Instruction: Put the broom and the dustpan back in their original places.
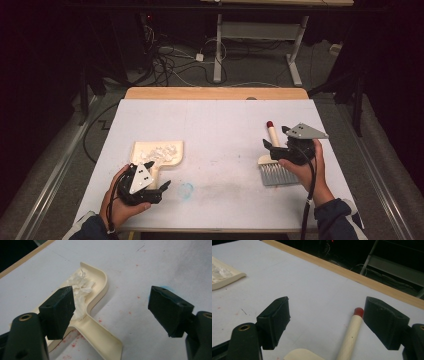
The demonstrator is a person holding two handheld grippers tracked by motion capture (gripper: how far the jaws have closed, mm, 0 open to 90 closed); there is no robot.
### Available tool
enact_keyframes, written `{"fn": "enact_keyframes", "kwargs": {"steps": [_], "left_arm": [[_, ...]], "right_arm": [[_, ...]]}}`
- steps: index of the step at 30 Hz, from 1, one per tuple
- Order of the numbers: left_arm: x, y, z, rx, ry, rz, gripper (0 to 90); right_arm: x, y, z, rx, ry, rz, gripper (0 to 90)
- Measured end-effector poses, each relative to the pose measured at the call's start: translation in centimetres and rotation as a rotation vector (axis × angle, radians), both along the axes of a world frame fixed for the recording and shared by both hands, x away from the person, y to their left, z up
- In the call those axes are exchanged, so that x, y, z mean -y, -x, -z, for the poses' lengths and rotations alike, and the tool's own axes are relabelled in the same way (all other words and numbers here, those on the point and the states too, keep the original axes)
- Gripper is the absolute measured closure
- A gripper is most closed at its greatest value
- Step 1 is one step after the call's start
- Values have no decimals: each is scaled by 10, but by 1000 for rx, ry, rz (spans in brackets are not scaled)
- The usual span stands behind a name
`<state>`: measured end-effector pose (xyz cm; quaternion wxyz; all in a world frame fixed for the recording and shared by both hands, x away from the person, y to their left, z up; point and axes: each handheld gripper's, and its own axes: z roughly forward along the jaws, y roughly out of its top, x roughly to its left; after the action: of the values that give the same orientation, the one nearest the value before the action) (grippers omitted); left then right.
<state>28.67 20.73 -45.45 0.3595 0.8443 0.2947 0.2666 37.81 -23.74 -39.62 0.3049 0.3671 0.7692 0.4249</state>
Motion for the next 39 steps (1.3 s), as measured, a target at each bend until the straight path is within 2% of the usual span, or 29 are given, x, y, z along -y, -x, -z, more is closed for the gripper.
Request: {"fn": "enact_keyframes", "kwargs": {"steps": [3,15,39], "left_arm": [[1,0,-1,7,9,0,207],[0,2,-2,11,1,-3,207],[0,5,-3,16,2,-5,207]], "right_arm": [[1,6,-3,15,2,-9,224],[0,31,-11,44,7,-49,231],[14,66,-8,94,24,-82,228]]}}
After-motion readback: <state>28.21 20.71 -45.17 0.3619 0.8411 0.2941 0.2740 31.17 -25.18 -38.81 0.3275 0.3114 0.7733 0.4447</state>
